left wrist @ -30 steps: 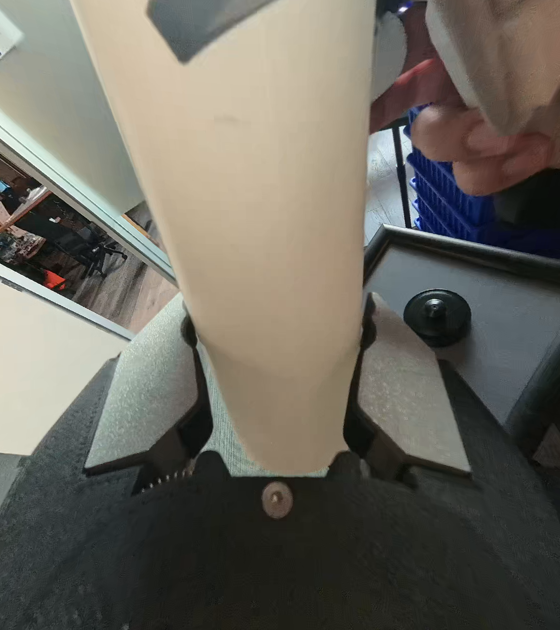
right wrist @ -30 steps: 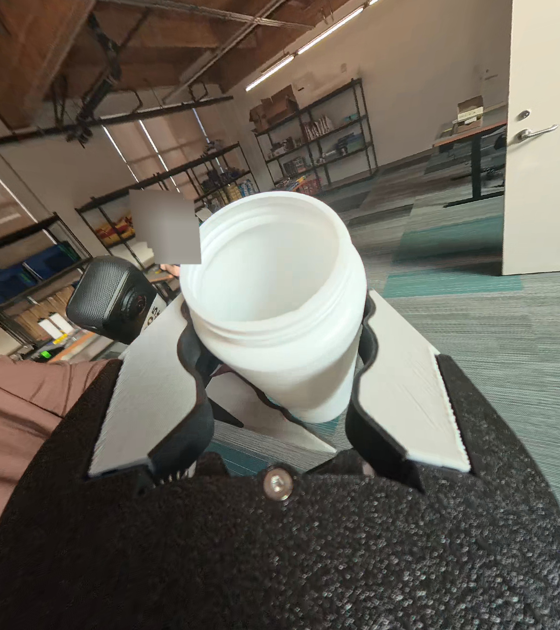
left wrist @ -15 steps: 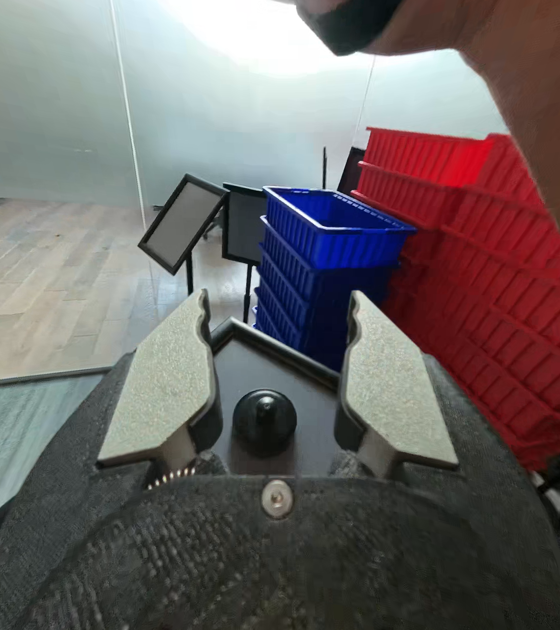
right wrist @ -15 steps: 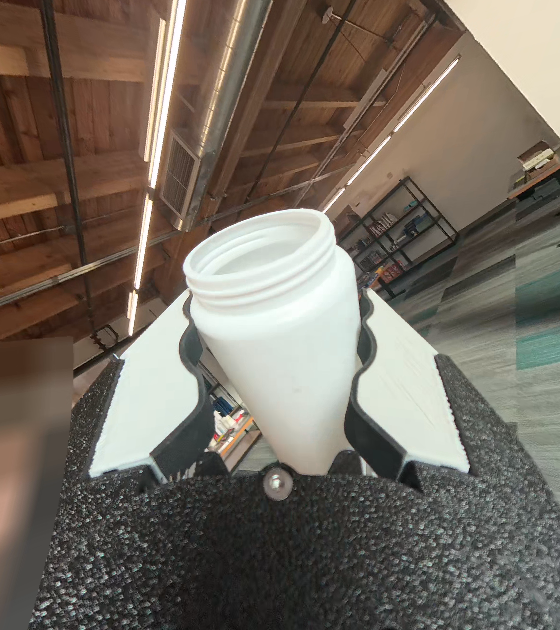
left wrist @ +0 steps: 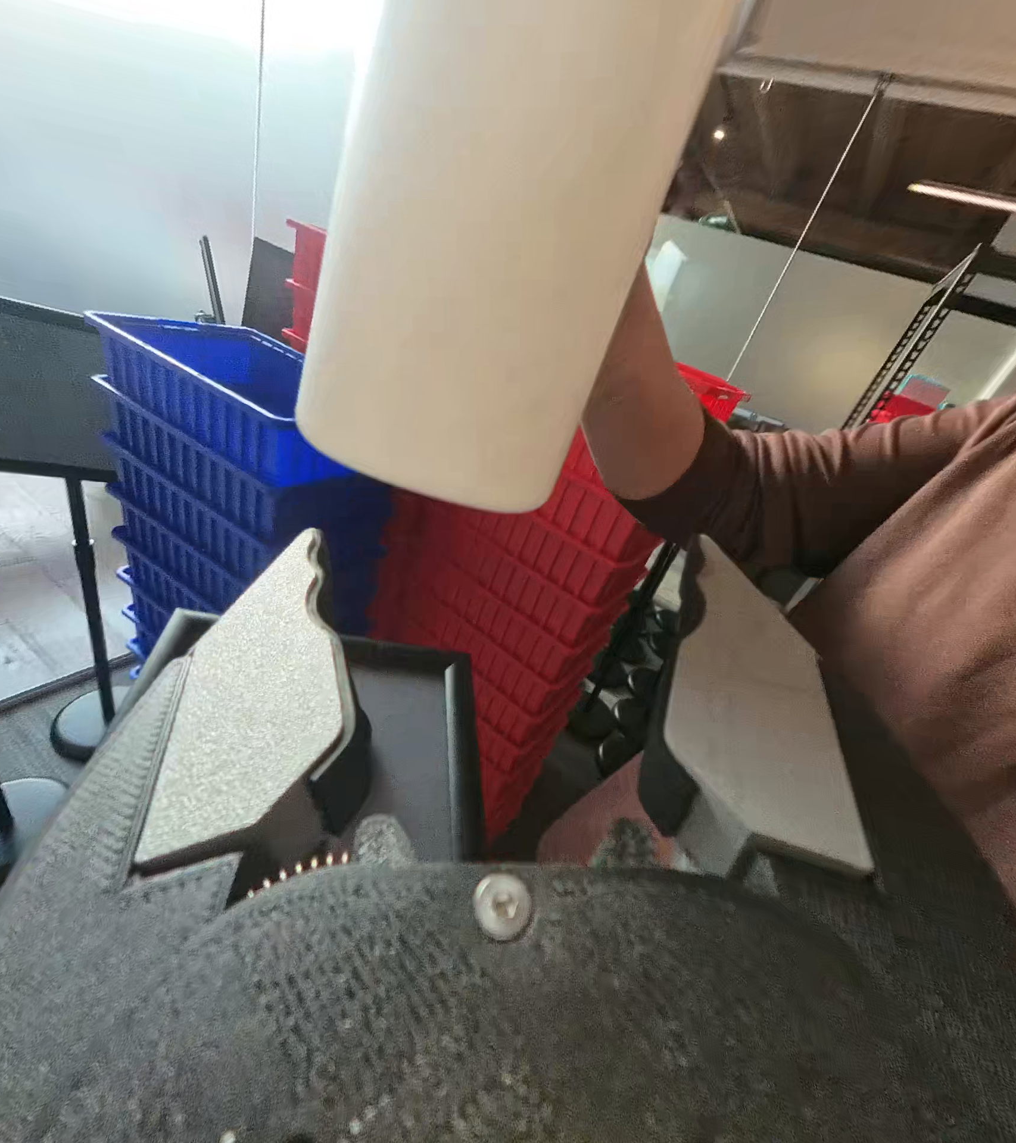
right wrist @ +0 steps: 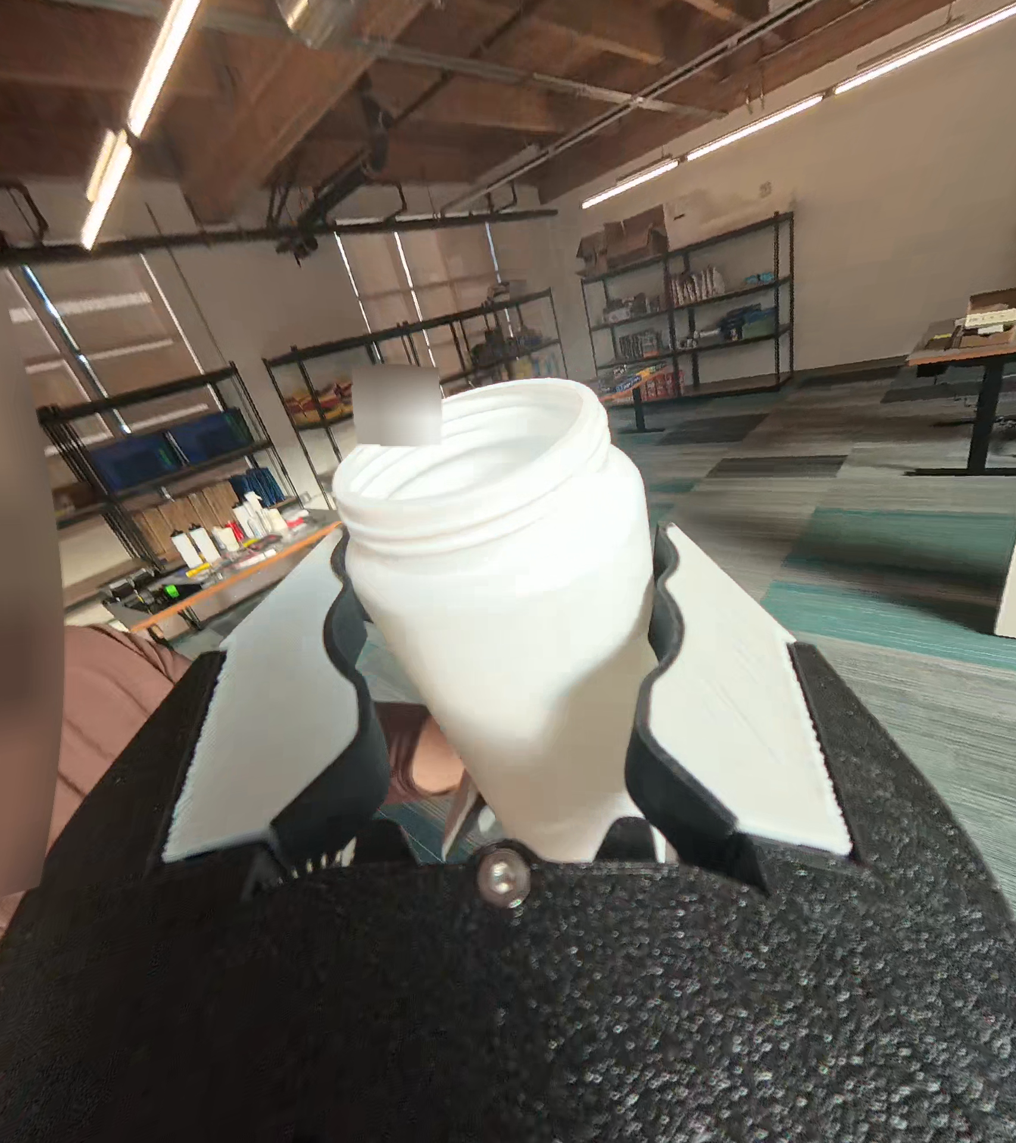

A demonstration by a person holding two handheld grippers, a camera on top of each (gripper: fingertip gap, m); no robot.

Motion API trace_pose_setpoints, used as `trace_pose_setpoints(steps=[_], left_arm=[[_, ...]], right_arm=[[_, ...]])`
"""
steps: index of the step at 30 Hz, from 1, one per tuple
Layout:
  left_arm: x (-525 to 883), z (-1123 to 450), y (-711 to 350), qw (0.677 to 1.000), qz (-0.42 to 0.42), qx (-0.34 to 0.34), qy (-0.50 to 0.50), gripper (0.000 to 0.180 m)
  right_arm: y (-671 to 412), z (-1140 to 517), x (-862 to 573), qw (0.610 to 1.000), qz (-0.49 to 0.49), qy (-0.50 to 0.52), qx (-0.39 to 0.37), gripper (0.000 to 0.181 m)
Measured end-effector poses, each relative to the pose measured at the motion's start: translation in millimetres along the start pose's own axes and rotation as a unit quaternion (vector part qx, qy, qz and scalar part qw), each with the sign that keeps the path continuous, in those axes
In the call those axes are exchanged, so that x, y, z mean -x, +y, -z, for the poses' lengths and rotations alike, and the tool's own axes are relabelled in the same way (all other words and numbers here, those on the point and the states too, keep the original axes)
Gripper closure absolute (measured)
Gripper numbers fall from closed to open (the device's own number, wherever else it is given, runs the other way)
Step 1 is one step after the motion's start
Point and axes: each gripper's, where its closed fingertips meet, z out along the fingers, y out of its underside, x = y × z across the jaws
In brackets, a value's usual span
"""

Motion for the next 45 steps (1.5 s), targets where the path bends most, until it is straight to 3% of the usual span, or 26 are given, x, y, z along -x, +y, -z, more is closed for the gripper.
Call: trace_pose_setpoints(steps=[3, 5, 7, 10, 11, 18, 25, 28, 31, 38, 40, 42, 45], left_arm=[[5.5, 14.8, -11.5, 0.993, -0.058, 0.068, -0.079, 0.060], [1.4, 11.6, -21.2, 0.987, -0.098, 0.064, -0.110, 0.072], [5.3, 6.2, -19.7, 0.979, -0.124, 0.067, -0.149, 0.069], [21.6, 5.7, -15.0, 0.961, -0.168, 0.053, -0.215, 0.093], [24.5, 5.2, -10.2, 0.957, -0.177, 0.050, -0.222, 0.093], [50.1, -5.8, 58.0, 0.964, -0.133, 0.066, -0.221, 0.094], [37.8, -18.5, 65.5, 0.979, -0.072, 0.039, -0.184, 0.088], [41.8, -18.5, 72.2, 0.975, -0.088, 0.057, -0.197, 0.088], [36.9, -14.9, 69.8, 0.978, -0.085, 0.025, -0.189, 0.091], [22.6, 16.2, 58.8, 0.989, 0.009, -0.098, -0.113, 0.092], [26.8, 24.6, 65.2, 0.987, -0.008, -0.084, -0.138, 0.092], [20.0, 29.2, 64.7, 0.987, -0.022, -0.088, -0.132, 0.092], [20.5, 36.0, 64.3, 0.985, -0.026, -0.086, -0.144, 0.092]], right_arm=[[29.1, -4.6, -5.9, 0.999, 0.037, 0.014, 0.021, 0.089], [40.5, -10.2, -4.6, 0.999, 0.026, -0.010, 0.016, 0.089], [50.7, -18.2, -3.4, 0.999, 0.025, -0.028, 0.017, 0.089], [72.2, -28.8, -0.7, 0.997, 0.041, -0.046, 0.039, 0.089], [81.3, -31.0, 0.1, 0.996, 0.046, -0.051, 0.050, 0.089], [154.1, -32.9, -26.0, 0.992, 0.025, -0.015, 0.121, 0.088], [162.9, -16.5, -31.2, 0.997, -0.059, -0.038, 0.044, 0.089], [169.0, -12.3, -32.1, 0.997, -0.059, -0.034, 0.042, 0.088], [171.1, -6.4, -30.0, 0.996, -0.070, -0.024, 0.054, 0.080], [173.1, 77.4, -70.0, 0.989, -0.103, 0.105, 0.005, 0.095], [220.0, 125.5, -117.3, 0.960, -0.120, 0.241, 0.074, 0.106], [273.7, 185.9, -156.0, 0.904, -0.148, 0.370, 0.152, 0.091], [331.4, 232.5, -168.6, 0.868, -0.254, 0.391, 0.173, 0.086]])
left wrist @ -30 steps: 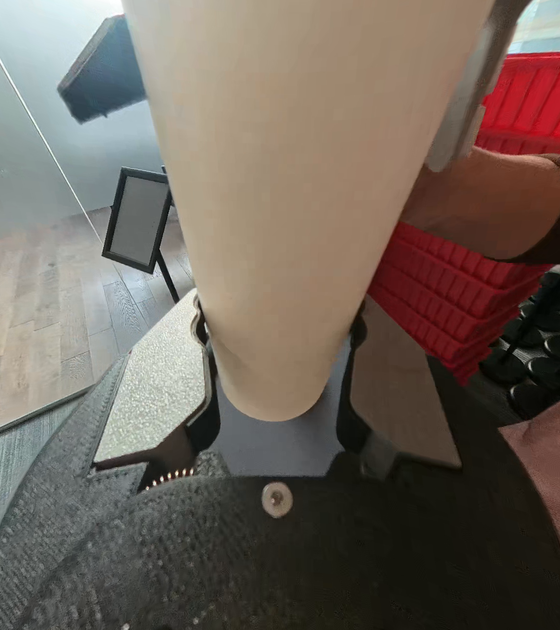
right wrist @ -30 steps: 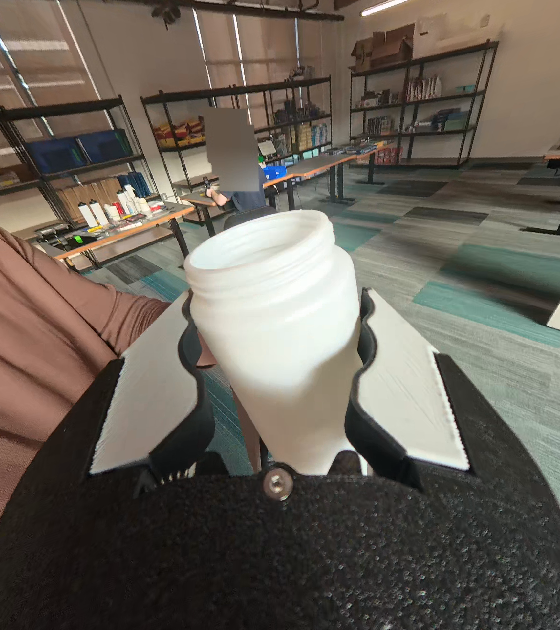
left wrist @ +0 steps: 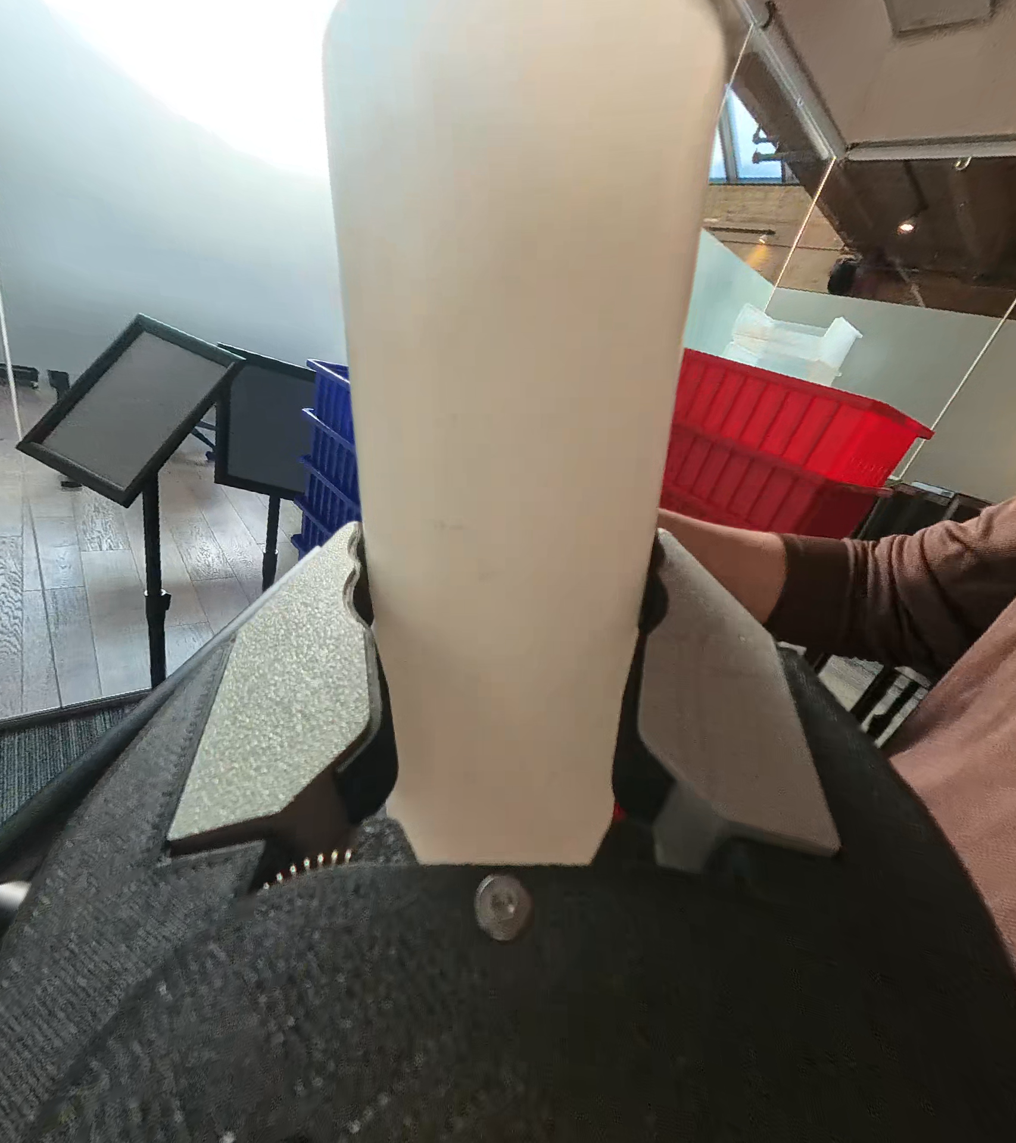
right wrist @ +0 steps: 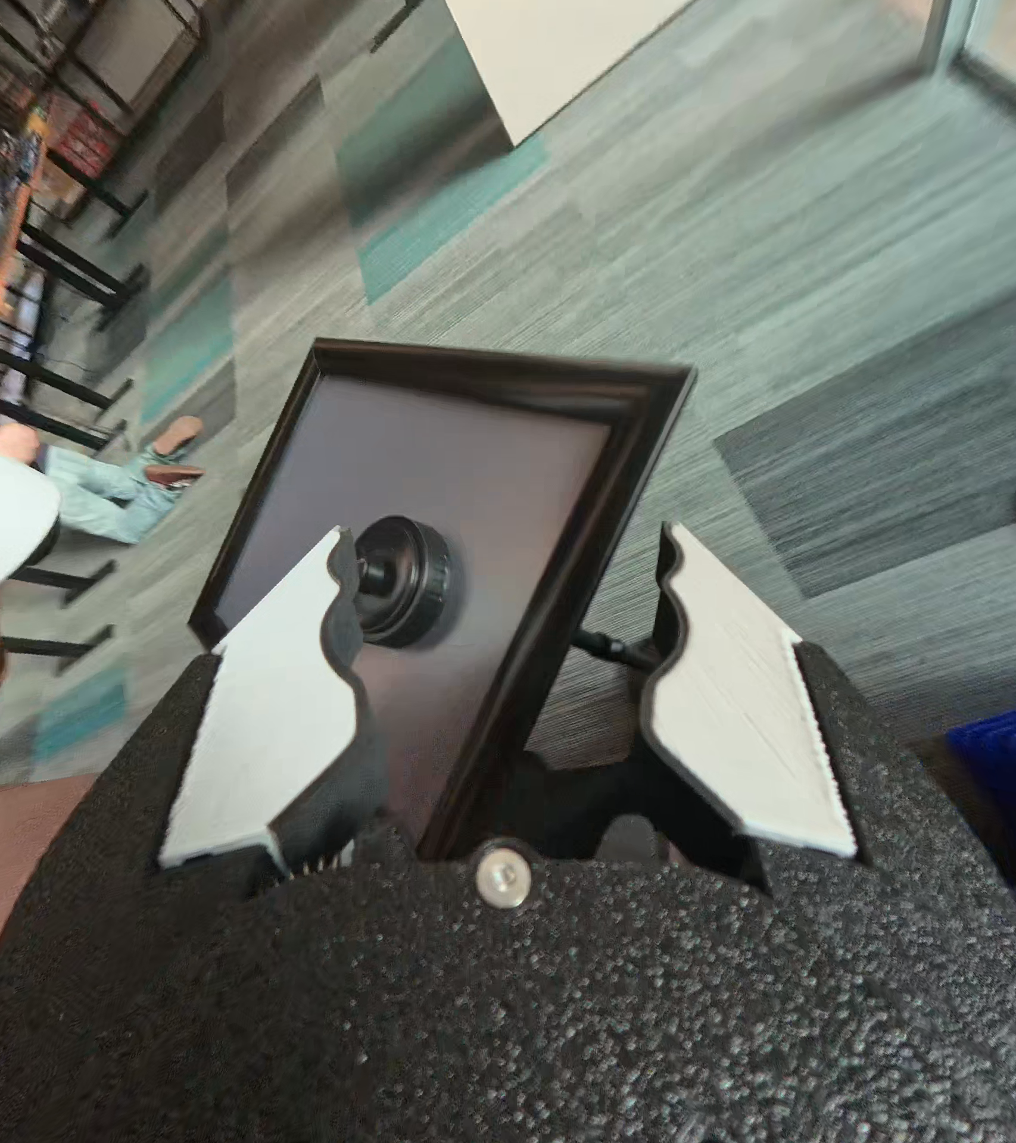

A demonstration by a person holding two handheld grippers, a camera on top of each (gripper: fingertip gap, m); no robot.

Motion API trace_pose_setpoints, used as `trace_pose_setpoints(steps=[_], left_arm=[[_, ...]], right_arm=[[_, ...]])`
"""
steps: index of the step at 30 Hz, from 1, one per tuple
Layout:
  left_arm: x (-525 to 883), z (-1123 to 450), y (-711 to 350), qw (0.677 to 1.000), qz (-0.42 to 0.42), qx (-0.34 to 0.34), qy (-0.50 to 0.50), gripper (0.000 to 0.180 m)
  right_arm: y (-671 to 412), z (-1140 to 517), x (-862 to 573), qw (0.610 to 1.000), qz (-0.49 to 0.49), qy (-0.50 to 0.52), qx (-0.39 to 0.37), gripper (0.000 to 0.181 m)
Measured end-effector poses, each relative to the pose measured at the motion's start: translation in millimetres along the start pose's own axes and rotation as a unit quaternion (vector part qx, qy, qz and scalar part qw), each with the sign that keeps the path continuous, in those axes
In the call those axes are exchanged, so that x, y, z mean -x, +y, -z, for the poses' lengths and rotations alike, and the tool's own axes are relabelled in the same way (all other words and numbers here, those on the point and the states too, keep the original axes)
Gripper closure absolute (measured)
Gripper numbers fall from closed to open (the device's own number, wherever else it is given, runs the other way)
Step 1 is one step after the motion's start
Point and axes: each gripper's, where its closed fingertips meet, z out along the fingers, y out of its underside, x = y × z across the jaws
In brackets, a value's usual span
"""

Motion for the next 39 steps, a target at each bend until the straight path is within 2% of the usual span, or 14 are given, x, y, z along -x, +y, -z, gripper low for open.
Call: trace_pose_setpoints(steps=[2, 3, 4, 6, 8, 13, 23, 33, 37, 39], left_arm=[[3.9, 1.0, 0.5, 1.000, 0.003, 0.002, -0.006, 0.092], [4.9, 0.7, 0.3, 1.000, 0.005, 0.001, -0.007, 0.092], [5.3, -0.1, 1.1, 1.000, 0.007, 0.002, -0.008, 0.092], [4.9, -2.3, 3.7, 1.000, 0.008, 0.010, -0.007, 0.092], [4.4, -3.9, 6.4, 1.000, 0.005, 0.016, -0.010, 0.092], [4.9, -2.4, 6.2, 1.000, 0.006, 0.014, -0.014, 0.092], [2.6, -2.3, 3.1, 1.000, -0.007, -0.019, -0.008, 0.092], [5.4, -1.2, 7.5, 1.000, -0.015, -0.011, -0.017, 0.092], [7.4, 0.3, 9.4, 0.999, -0.024, -0.021, -0.018, 0.092], [8.9, -0.6, 11.2, 0.999, -0.020, -0.026, -0.015, 0.092]], right_arm=[[23.4, -10.0, -12.1, 0.997, -0.058, -0.036, 0.022, 0.083], [34.3, -15.9, -14.1, 0.995, -0.076, -0.055, 0.033, 0.090], [44.6, -21.4, -14.0, 0.992, -0.092, -0.077, 0.045, 0.105], [56.6, -27.6, -3.3, 0.980, -0.122, -0.148, 0.049, 0.160], [55.1, -28.3, -0.4, 0.965, -0.169, -0.197, 0.022, 0.162], [54.6, -28.9, -7.2, 0.945, -0.241, -0.217, -0.041, 0.165], [60.1, -28.7, -9.4, 0.930, -0.300, -0.179, -0.110, 0.167], [66.0, -23.6, -8.2, 0.945, -0.266, -0.111, -0.157, 0.164], [59.9, -13.8, -15.6, 0.972, -0.174, -0.049, -0.148, 0.155], [50.8, 0.4, -21.4, 0.982, -0.123, 0.001, -0.145, 0.144]])
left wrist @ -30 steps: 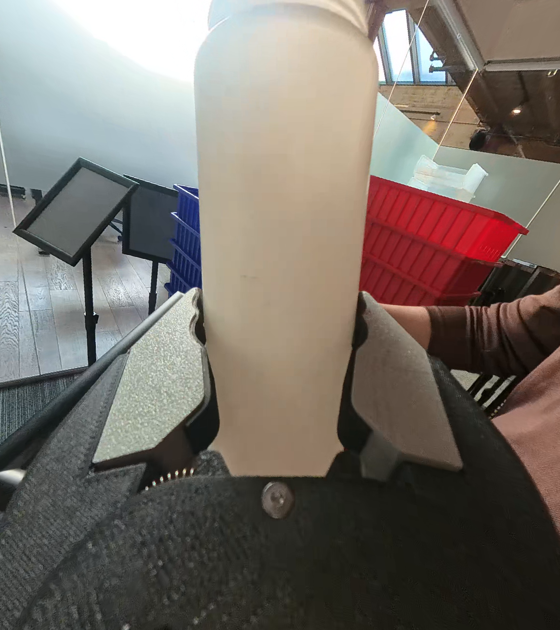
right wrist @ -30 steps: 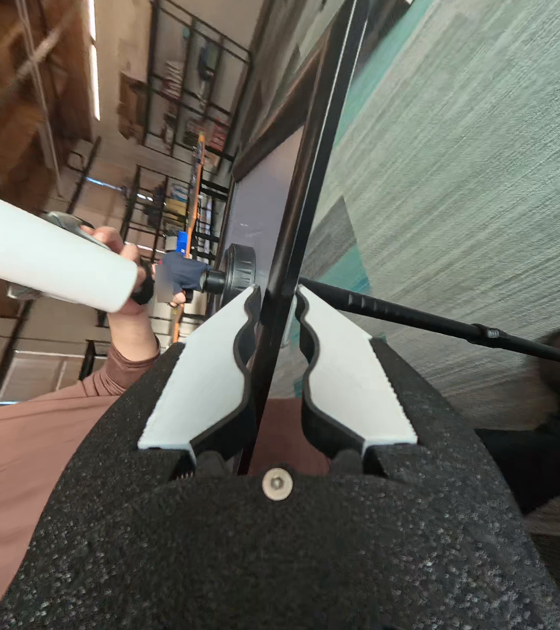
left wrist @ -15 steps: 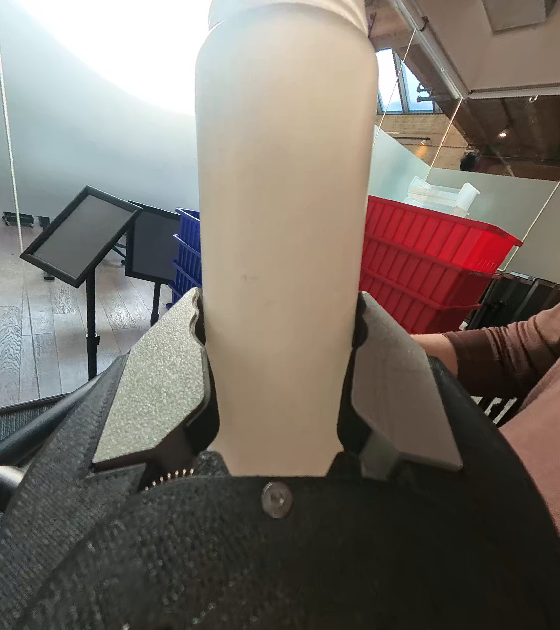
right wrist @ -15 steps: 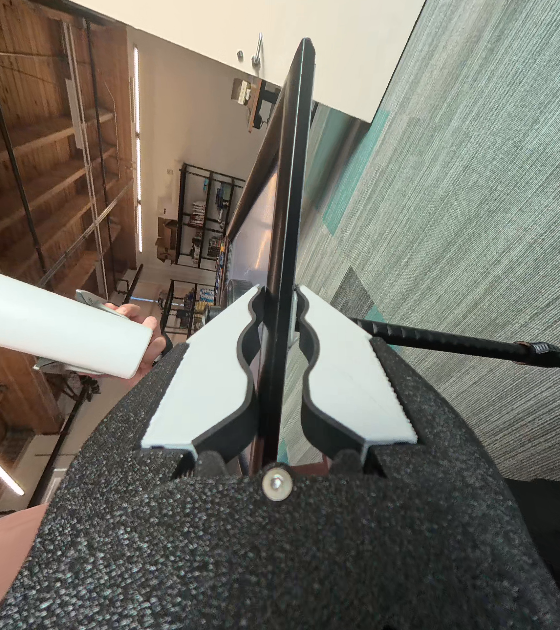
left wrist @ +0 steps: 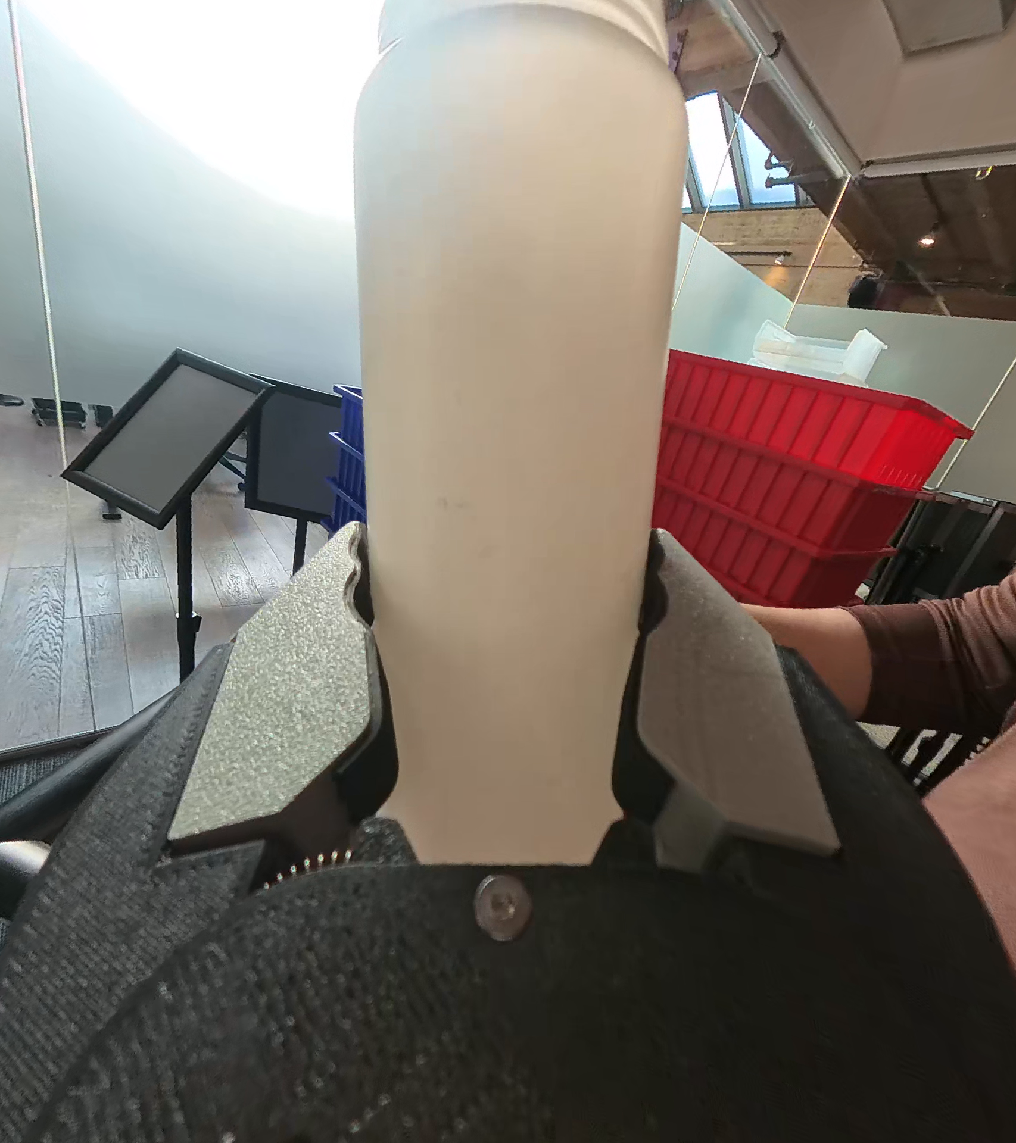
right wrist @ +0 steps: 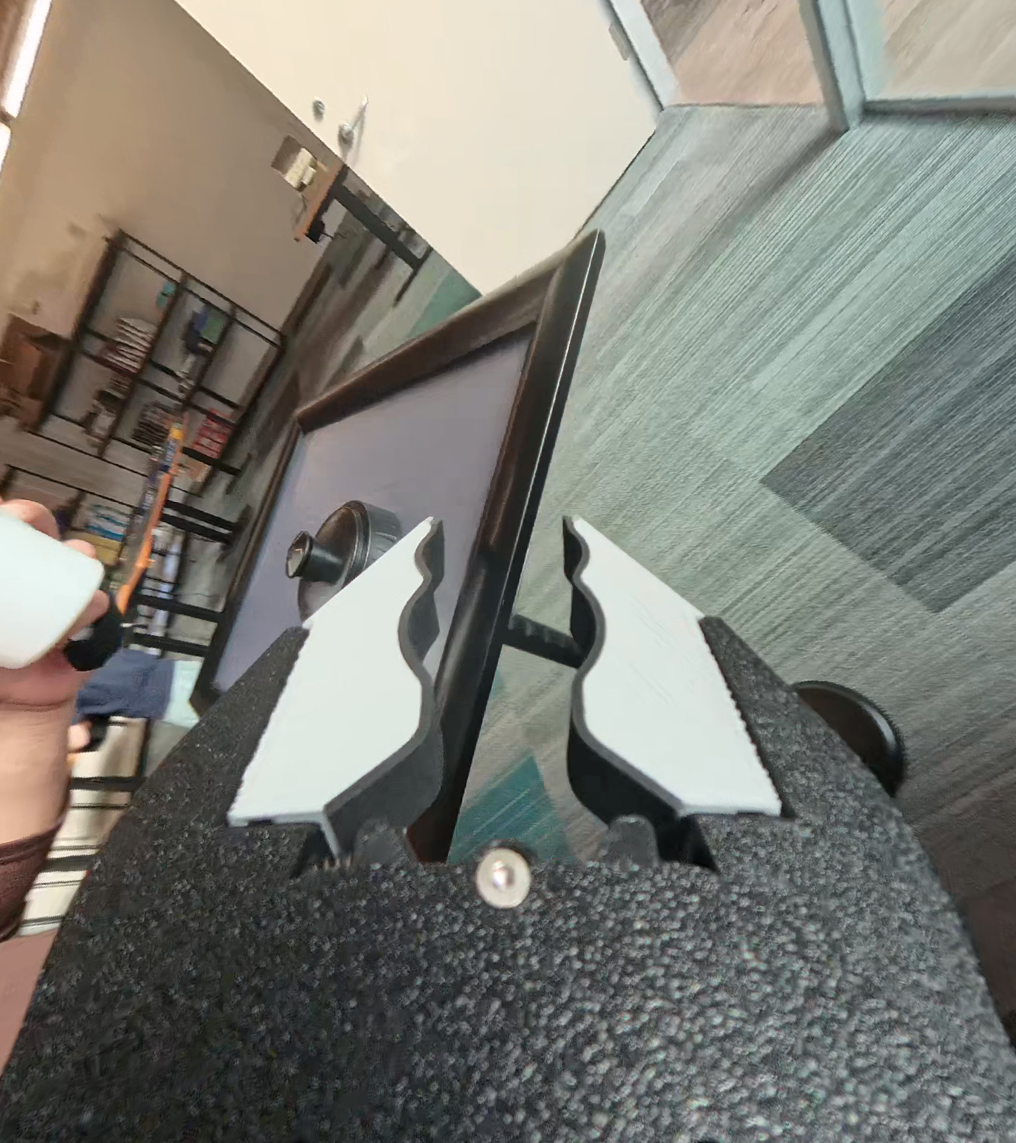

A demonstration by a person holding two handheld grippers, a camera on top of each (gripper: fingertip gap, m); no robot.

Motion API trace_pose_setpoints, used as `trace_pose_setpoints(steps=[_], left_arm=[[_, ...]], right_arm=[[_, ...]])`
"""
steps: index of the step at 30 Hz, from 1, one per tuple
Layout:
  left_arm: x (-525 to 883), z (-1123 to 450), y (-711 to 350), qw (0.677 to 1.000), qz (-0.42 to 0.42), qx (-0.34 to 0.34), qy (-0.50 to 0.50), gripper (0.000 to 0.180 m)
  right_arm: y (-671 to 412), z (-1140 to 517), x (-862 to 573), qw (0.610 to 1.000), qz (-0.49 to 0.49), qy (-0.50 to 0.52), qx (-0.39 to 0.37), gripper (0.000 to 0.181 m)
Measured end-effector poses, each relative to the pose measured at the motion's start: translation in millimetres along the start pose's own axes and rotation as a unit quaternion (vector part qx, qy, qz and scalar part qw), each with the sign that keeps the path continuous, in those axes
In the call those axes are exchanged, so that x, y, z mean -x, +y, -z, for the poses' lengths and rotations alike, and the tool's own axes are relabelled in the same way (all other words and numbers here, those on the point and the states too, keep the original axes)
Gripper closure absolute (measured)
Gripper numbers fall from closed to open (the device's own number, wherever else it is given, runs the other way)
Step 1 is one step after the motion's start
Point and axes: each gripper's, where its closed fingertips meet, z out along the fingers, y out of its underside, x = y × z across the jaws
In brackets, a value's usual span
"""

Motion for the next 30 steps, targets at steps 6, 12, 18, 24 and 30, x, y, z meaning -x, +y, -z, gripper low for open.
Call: trace_pose_setpoints(steps=[6, 12, 18, 24, 30], left_arm=[[-2.1, -17.6, 10.4, 1.000, -0.002, 0.016, 0.019, 0.092], [2.2, -42.3, 16.9, 0.999, -0.027, 0.031, 0.028, 0.092], [21.4, -55.7, 47.2, 0.991, -0.055, 0.120, -0.020, 0.091], [38.9, -51.2, 56.1, 0.983, -0.068, 0.156, -0.064, 0.092], [56.9, -48.7, 100.8, 0.966, -0.041, 0.243, -0.080, 0.093]], right_arm=[[-33.1, 17.5, 146.4, 0.969, 0.181, -0.163, 0.024, 0.110], [-36.3, -13.5, 266.3, 0.918, 0.303, -0.245, 0.065, 0.071], [-23.0, -44.7, 284.6, 0.889, 0.342, -0.284, 0.106, 0.096], [-21.7, -57.1, 281.5, 0.871, 0.399, -0.275, 0.083, 0.097], [-7.0, -75.0, 244.2, 0.879, 0.399, -0.241, 0.101, 0.097]])
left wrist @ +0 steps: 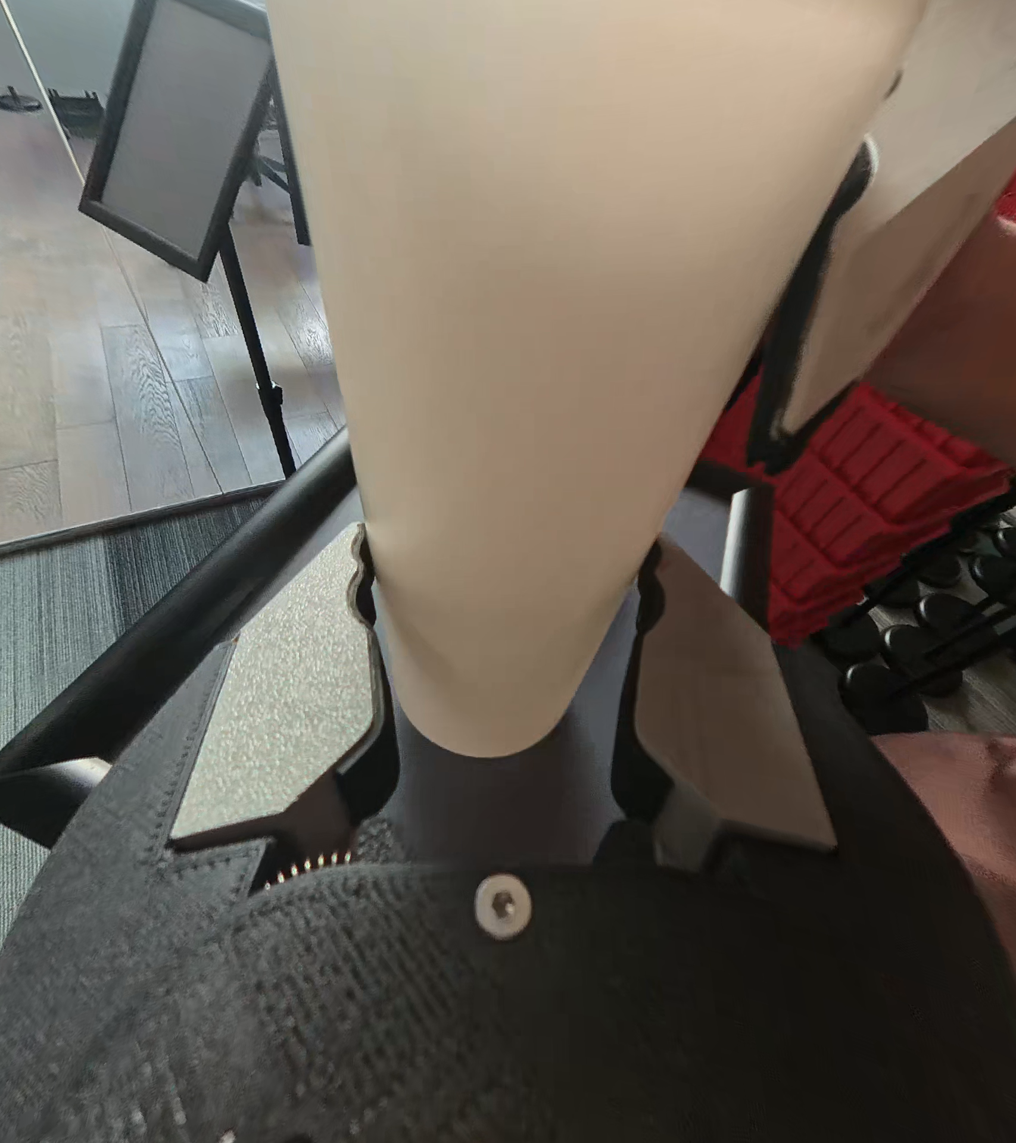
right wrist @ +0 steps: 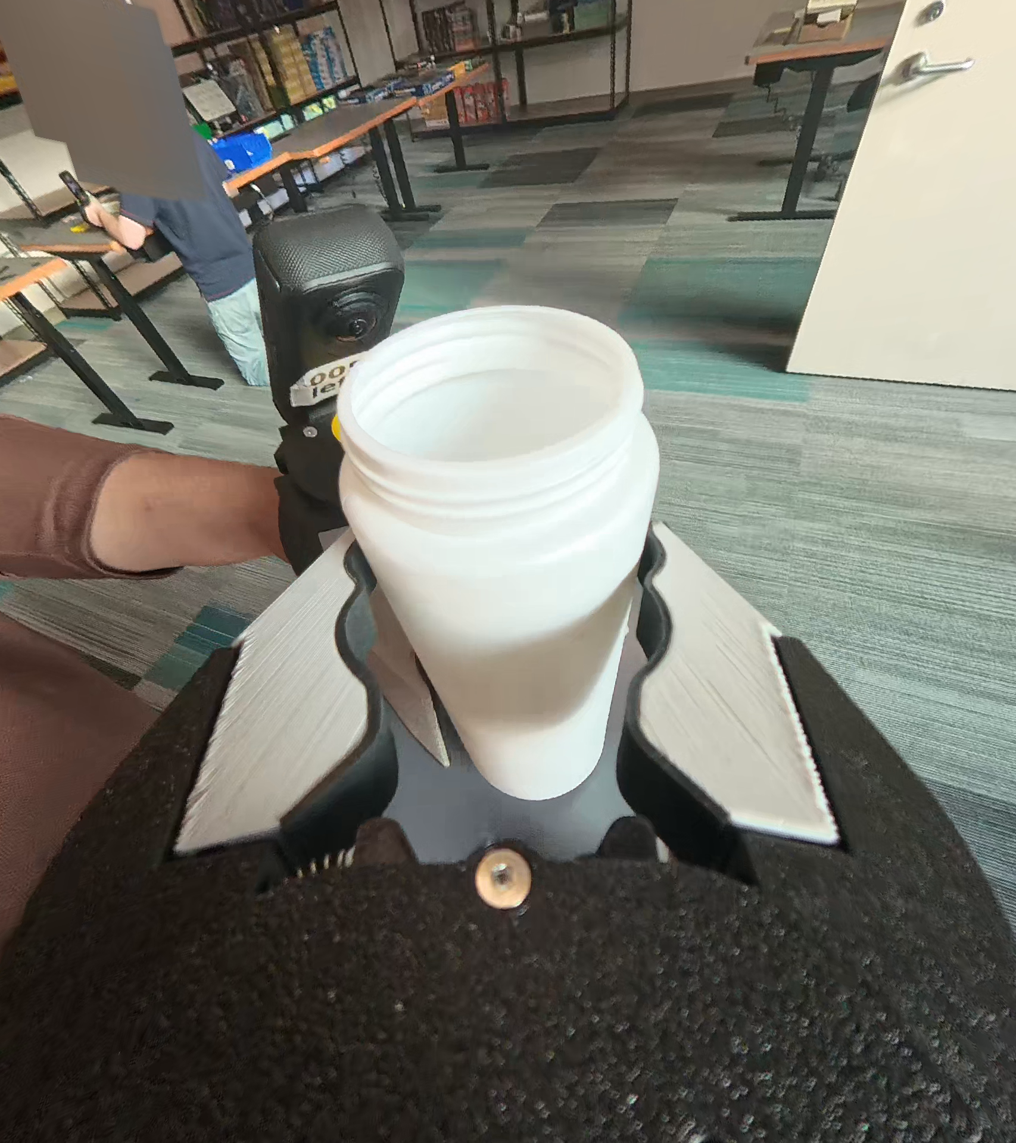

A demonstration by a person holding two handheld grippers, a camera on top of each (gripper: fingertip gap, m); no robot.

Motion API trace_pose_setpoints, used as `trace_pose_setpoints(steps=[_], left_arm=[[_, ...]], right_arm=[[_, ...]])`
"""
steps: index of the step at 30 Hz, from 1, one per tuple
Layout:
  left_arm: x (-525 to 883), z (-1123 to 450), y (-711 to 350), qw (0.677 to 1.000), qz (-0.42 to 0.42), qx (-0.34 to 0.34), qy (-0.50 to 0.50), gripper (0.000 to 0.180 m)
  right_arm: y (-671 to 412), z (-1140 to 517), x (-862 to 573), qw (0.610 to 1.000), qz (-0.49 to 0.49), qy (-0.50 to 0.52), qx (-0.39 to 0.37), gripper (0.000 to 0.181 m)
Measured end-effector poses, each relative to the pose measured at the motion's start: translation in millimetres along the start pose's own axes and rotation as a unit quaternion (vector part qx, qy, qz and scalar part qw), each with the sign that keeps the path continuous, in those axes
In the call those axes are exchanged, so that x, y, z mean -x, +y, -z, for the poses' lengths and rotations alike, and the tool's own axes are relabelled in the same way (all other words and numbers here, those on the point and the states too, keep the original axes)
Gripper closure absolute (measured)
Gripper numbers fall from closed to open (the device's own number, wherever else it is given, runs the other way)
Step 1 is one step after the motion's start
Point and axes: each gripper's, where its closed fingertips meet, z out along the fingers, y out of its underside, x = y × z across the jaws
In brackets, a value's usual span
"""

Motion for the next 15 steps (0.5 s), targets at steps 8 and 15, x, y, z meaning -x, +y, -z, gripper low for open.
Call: trace_pose_setpoints(steps=[8, 15], left_arm=[[-2.1, 0.8, 2.2, 1.000, 0.018, -0.018, 0.008, 0.091], [-1.9, 12.1, -7.3, 0.999, 0.008, -0.034, 0.003, 0.092]], right_arm=[[9.4, 4.0, 1.6, 1.000, -0.005, -0.001, -0.027, 0.097], [7.8, 1.9, 10.2, 1.000, -0.004, -0.003, -0.020, 0.094]])
